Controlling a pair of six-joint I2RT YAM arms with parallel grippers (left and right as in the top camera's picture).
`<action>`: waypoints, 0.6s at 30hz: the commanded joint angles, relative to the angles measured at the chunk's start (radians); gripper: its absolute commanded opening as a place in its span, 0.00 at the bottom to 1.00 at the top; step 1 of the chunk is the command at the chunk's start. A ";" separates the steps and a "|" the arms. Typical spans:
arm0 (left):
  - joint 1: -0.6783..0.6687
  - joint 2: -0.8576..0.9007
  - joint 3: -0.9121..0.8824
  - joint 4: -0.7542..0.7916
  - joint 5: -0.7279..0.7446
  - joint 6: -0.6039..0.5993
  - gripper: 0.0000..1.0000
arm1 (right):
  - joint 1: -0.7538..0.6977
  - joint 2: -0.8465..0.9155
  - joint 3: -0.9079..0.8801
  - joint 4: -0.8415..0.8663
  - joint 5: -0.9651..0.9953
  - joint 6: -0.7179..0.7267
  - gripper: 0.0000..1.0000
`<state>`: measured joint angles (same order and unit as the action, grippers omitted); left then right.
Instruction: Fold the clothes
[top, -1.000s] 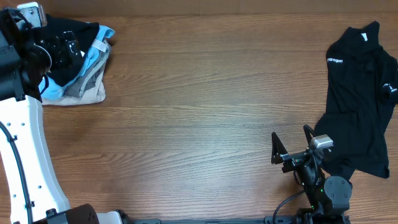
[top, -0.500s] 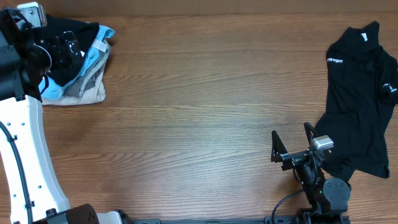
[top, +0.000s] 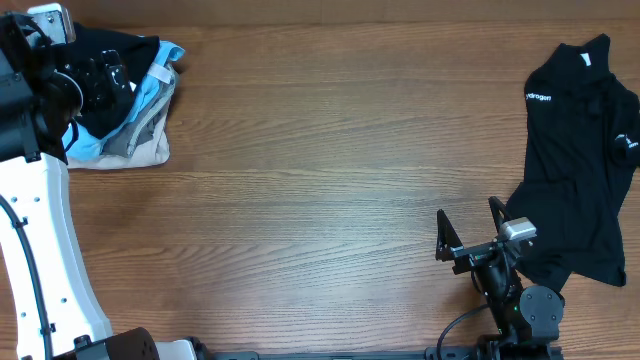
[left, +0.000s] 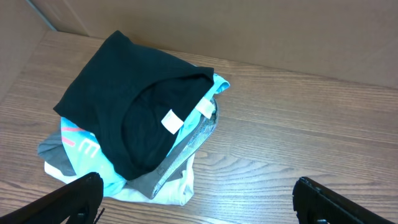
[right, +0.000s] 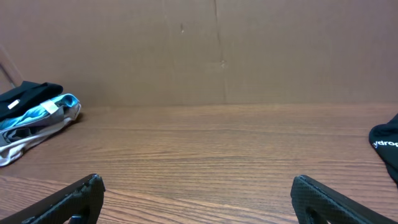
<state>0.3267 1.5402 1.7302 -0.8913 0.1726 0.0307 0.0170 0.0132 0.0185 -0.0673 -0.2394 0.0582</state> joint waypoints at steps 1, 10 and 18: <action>0.000 0.002 0.006 0.004 0.008 -0.011 1.00 | 0.007 -0.010 -0.011 0.010 0.002 -0.003 1.00; -0.073 -0.238 0.006 -0.043 0.002 -0.011 1.00 | 0.007 -0.010 -0.011 0.010 0.002 -0.003 1.00; -0.257 -0.508 -0.003 -0.075 0.010 -0.014 1.00 | 0.007 -0.010 -0.011 0.010 0.002 -0.003 1.00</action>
<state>0.0914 1.0977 1.7271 -0.9463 0.1768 0.0280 0.0166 0.0128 0.0185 -0.0662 -0.2394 0.0582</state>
